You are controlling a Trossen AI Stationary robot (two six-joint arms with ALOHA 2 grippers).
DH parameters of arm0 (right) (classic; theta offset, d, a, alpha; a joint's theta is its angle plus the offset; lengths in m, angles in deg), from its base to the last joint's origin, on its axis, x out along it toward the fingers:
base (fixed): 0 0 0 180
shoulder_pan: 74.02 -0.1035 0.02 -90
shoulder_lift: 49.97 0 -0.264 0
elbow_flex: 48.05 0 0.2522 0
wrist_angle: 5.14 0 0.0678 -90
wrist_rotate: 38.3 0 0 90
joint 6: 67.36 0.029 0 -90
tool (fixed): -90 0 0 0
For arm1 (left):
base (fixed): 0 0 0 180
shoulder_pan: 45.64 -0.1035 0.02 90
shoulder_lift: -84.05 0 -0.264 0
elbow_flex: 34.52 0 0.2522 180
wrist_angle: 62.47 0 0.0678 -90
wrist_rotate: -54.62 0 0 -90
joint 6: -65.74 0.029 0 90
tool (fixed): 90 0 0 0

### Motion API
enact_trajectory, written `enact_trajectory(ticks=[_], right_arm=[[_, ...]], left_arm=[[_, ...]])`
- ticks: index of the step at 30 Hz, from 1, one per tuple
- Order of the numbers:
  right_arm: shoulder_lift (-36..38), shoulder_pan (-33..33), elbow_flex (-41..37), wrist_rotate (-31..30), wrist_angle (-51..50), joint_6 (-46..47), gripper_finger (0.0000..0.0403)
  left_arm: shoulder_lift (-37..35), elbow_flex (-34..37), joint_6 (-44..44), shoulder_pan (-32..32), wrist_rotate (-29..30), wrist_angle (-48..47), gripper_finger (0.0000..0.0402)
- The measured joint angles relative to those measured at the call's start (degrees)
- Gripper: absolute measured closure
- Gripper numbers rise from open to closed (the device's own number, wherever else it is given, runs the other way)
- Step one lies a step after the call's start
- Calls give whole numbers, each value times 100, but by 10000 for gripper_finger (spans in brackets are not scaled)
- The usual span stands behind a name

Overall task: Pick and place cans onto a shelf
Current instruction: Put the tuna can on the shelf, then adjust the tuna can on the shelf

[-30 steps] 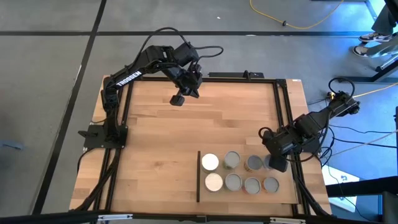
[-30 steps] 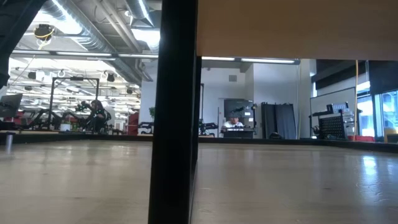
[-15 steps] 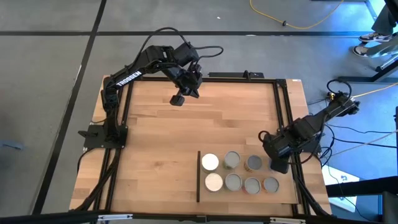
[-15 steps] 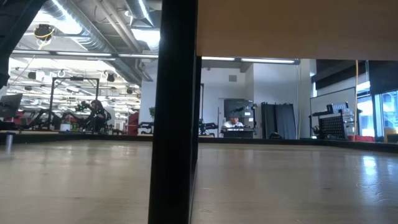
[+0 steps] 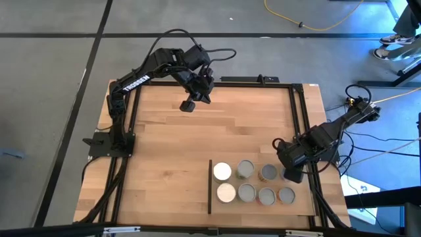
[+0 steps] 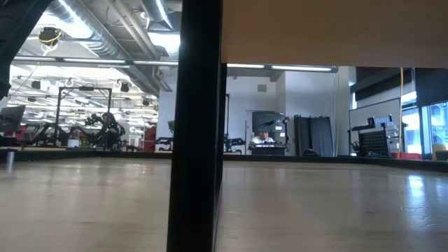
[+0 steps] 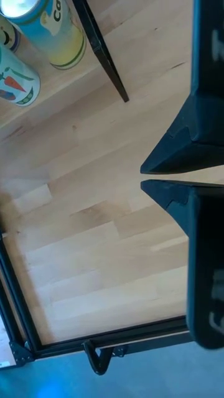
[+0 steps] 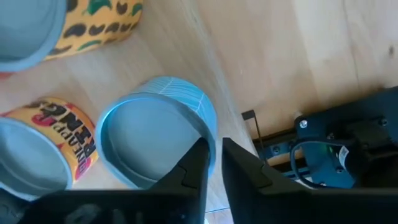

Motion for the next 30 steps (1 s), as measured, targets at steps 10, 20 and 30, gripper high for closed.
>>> enact_trajectory(ticks=[10,20,30], right_arm=[[-2,7,14,98,4,-17,314],[-2,11,393,377,16,-121,315],[0,15,1064,540,-524,66,328]], left_arm=[[0,0,-2,0,2,0,383],[0,0,-7,0,2,0,383],[0,0,-6,20,264,-133,383]])
